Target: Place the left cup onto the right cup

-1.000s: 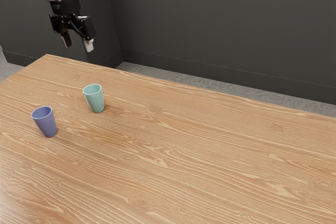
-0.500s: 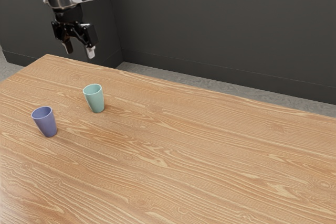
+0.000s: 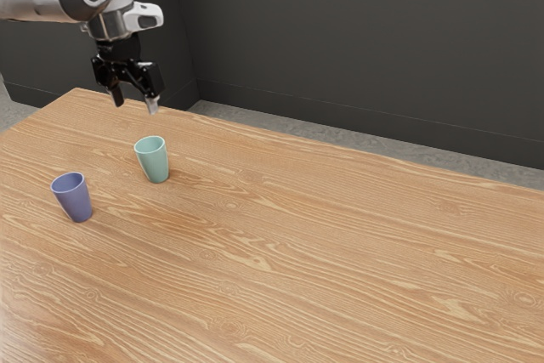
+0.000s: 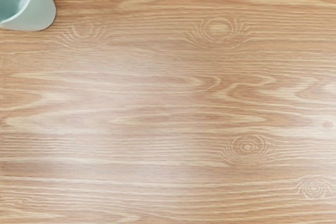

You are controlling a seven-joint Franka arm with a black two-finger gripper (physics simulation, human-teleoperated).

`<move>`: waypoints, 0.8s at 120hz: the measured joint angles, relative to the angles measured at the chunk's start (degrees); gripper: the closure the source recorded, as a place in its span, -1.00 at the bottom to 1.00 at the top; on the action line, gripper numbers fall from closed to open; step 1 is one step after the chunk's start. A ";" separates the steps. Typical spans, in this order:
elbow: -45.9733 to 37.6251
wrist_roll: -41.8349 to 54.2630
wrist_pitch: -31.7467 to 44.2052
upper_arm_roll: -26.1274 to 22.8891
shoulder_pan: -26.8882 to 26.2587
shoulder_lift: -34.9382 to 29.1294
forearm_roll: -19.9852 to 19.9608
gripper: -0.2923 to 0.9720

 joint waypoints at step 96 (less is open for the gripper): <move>-1.72 0.36 6.76 -0.07 5.36 7.01 -0.44 -0.50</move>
